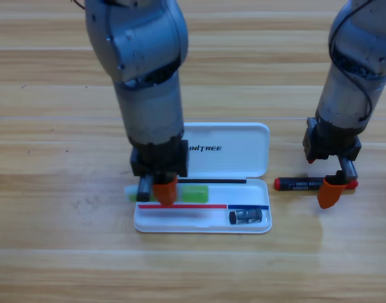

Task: Clean up eraser and pencils

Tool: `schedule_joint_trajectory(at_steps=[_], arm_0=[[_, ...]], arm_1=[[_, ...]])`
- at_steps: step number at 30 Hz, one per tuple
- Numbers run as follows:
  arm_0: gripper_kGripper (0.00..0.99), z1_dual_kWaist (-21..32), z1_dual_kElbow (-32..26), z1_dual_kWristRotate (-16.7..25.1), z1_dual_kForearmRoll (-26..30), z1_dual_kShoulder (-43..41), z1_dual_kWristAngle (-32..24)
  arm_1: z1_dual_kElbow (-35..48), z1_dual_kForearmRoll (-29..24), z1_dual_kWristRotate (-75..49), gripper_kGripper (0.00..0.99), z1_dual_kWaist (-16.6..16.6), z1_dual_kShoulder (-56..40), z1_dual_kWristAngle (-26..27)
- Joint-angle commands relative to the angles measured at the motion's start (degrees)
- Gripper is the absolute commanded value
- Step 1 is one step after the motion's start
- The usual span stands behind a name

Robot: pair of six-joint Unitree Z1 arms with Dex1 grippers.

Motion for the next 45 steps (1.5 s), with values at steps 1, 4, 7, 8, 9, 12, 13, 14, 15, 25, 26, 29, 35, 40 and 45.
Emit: schedule_joint_trajectory(at_steps=[1,4,7,8,9,12,13,14,15,25,26,29,35,40,45], arm_0=[[0.000,-2.1,1.9,0.4,-2.0,3.2,-0.3],[0.000,-2.6,1.9,0.4,-2.6,3.7,-0.4],[0.000,-2.7,2.3,0.3,-3.2,4.0,-0.5],[0.000,-2.7,2.7,0.3,-3.6,4.0,-0.5],[0.000,-2.7,2.9,0.3,-4.0,4.1,-0.5],[0.000,-2.7,4.0,0.4,-5.0,4.5,-0.5],[0.000,-2.6,4.1,0.5,-5.2,4.7,-0.5],[0.000,-2.7,4.2,0.5,-5.4,4.8,-0.5],[0.000,-2.7,4.3,0.6,-5.5,4.9,-0.5],[0.000,-2.6,4.4,0.6,-6.4,5.9,-0.5],[0.000,-2.7,4.4,0.6,-6.4,6.0,-0.5],[0.000,-2.7,4.4,0.6,-6.6,6.2,-0.5],[0.000,-2.6,4.2,0.3,-6.7,6.2,-0.4],[0.000,-2.6,3.9,-0.4,-6.8,6.2,-0.2],[0.990,-2.6,4.2,-1.0,-6.7,5.5,0.4]], arm_1=[[-1.5,-1.2,-1.8,0.989,-2.5,6.0,1.4],[-2.2,-1.3,-2.6,0.966,-2.7,7.0,1.1],[-2.4,-1.3,-3.2,0.851,-2.9,7.6,0.9],[-2.4,-1.2,-3.3,0.802,-2.9,7.7,0.9],[-2.4,-1.1,-3.5,0.762,-2.9,7.8,0.9],[-2.5,-0.1,-3.8,0.462,-2.9,8.4,0.7],[-2.5,0.0,-3.8,0.287,-2.9,8.5,0.7],[-2.6,0.0,-3.8,0.107,-2.9,8.6,0.8],[-2.7,0.0,-3.9,0.000,-2.9,8.7,0.8],[-3.1,0.0,-3.5,0.000,-3.0,8.6,1.1],[-3.1,0.0,-3.5,0.000,-3.0,8.5,1.1],[-3.1,0.0,-3.4,0.000,-3.0,8.2,1.1],[-2.5,0.8,-2.3,0.000,-3.0,5.0,1.1],[-2.2,2.4,-1.6,0.000,-3.0,1.1,1.4],[-1.0,3.1,-1.2,0.000,-2.9,-2.2,1.4]])
